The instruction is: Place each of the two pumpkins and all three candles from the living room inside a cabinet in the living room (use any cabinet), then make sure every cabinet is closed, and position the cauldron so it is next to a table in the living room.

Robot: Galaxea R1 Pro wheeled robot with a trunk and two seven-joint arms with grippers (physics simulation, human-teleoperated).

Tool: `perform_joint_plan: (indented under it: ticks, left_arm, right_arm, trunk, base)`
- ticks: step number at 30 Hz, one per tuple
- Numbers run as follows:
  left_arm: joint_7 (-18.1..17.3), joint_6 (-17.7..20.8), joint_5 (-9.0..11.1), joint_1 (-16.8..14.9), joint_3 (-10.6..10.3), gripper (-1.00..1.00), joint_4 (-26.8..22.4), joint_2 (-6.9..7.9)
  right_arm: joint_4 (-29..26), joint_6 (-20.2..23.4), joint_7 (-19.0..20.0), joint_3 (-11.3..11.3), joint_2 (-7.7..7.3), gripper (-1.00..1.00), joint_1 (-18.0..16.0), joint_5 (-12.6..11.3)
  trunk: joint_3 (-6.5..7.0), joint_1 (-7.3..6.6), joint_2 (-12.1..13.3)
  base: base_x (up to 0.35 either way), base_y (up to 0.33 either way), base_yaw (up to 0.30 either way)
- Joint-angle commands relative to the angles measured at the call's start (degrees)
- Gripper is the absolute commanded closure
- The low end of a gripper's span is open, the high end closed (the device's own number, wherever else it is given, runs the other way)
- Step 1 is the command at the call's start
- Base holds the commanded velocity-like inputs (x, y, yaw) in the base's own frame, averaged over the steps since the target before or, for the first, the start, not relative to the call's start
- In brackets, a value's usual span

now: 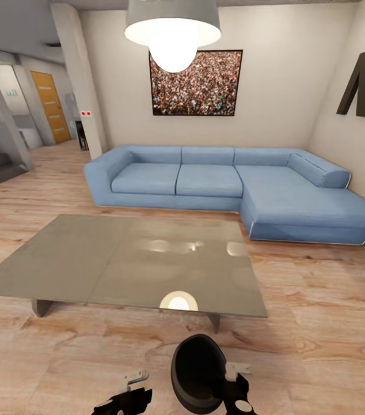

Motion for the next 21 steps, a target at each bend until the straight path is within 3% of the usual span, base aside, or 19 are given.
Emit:
perform_joint_plan:
  ticks: [1,10,21]
  left_arm:
    - [0.51,0.21,0.60,-0.02,-0.26,-1.00,-0.11,0.04]
    - [0.50,0.21,0.52,-0.02,-0.27,-1.00,-0.11,0.04]
    - [0.53,0.21,0.60,-0.02,-0.27,-1.00,-0.11,0.05]
  right_arm:
    - [0.03,-0.22,-0.27,0.51,-0.01,-1.00,-0.04,-0.56]
    - [0.07,-0.14,-0.27,0.52,-0.01,-1.00,-0.04,-0.50]
    - [0.09,-0.14,-0.27,0.52,0.02,-1.00,-0.04,-0.49]
  trunk:
    - [-0.02,0.00,-0.03]
    - [0.03,0.00,-0.03]
    - [0.03,0.00,-0.03]
  base:
    - [0.000,0.000,0.033]
    - [0.000,0.000,0.058]
    - [-0.096,-0.007,0.258]
